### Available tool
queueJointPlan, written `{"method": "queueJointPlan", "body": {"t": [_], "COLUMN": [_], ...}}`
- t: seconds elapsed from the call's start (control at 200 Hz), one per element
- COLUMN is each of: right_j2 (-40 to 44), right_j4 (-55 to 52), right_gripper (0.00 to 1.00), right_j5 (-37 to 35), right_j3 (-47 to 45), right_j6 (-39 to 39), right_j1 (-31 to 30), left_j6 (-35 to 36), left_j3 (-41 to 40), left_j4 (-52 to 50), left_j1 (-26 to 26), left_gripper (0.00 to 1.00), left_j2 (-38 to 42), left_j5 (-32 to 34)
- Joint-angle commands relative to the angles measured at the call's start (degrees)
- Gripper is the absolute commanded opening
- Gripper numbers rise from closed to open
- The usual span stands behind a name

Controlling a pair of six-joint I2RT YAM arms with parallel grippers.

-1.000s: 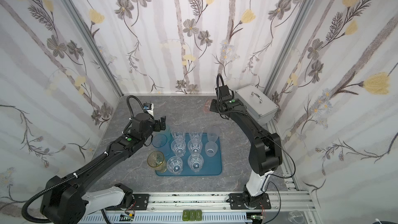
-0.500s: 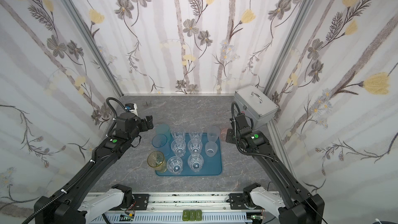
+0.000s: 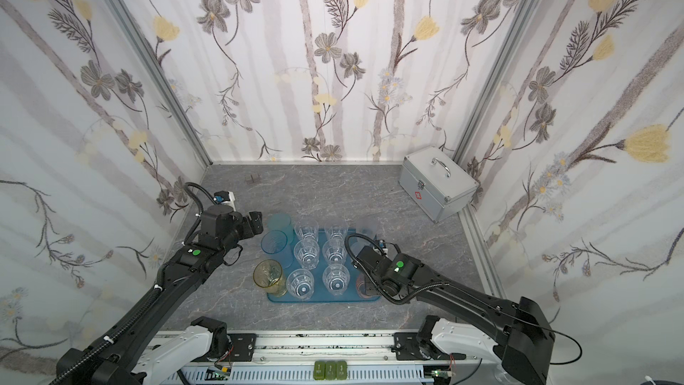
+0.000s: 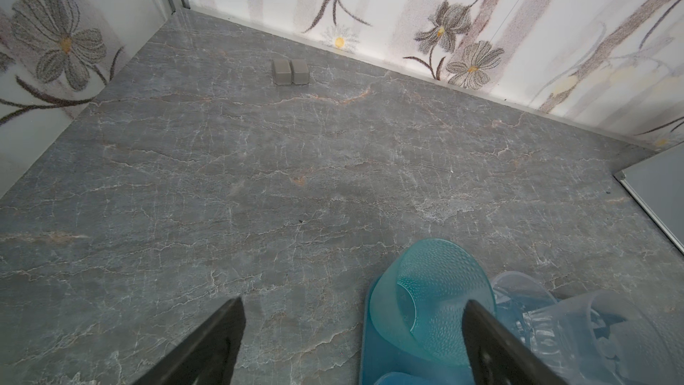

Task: Place the glasses into the tray
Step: Place the glass on the tray, then reset both arms

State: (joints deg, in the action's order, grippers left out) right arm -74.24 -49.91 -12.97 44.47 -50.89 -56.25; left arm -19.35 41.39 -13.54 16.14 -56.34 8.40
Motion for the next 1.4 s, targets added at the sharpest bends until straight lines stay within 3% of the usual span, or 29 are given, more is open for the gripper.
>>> {"method": "queueJointPlan", "body": {"t": [0.0, 0.205, 0.36, 0.62, 0.74, 0.82, 0.87, 0.984, 1.094, 1.134, 1.294, 1.394], "right_j2": [-2.3, -4.0, -6.3, -3.1, 4.5, 9.8, 12.4, 18.5, 21.6, 20.3, 10.3, 4.7], "right_j4": [5.5, 6.3, 5.9, -0.9, 1.0, 7.0, 12.7, 32.4, 59.3, 66.1, 68.9, 74.5], "right_gripper": [0.09, 0.10, 0.18, 0.43, 0.50, 0.53, 0.57, 0.68, 0.91, 0.93, 0.95, 0.97], "right_j5": [-1.1, -2.6, -3.3, -5.2, -1.3, -1.3, -3.5, -10.2, -19.9, -22.2, -26.7, -30.1], "right_j3": [-0.1, -0.8, -0.3, 6.8, 10.3, 10.4, 9.2, 0.6, -13.4, -16.3, -16.3, -18.3], "right_j6": [-3.3, -1.6, 0.0, 4.6, 9.9, 14.8, 17.5, 19.3, 25.7, 26.5, 26.3, 28.0], "right_j1": [-1.4, -1.0, -0.4, 2.1, 8.7, 17.2, 23.1, 35.3, 40.1, 42.1, 47.3, 47.4], "left_j6": [-0.2, -0.7, -0.4, 0.1, -2.1, -6.5, -8.7, -9.5, -12.4, -13.0, -8.4, -6.5], "left_j3": [-0.4, -0.4, -0.7, -1.5, -1.8, -3.2, -4.9, -7.3, -8.4, -9.3, -13.4, -18.2], "left_j4": [0.4, 0.4, 0.4, 0.4, 0.5, 3.5, 6.6, 13.5, 22.8, 26.8, 37.2, 44.9], "left_j1": [-0.1, -0.1, -0.1, -0.4, -3.0, -7.4, -9.2, -10.6, -11.7, -11.7, -8.7, -8.2], "left_gripper": [0.95, 0.95, 0.95, 0.95, 0.97, 0.98, 0.98, 0.99, 1.00, 1.00, 1.00, 1.00], "left_j2": [-0.1, -0.4, -0.4, 0.6, 2.0, 4.0, 5.1, 4.3, 4.0, 3.3, -0.1, -1.5], "left_j5": [0.8, 0.3, 1.0, 1.4, -2.6, -9.1, -9.8, -0.9, 6.5, 9.9, 29.9, 34.6]}}
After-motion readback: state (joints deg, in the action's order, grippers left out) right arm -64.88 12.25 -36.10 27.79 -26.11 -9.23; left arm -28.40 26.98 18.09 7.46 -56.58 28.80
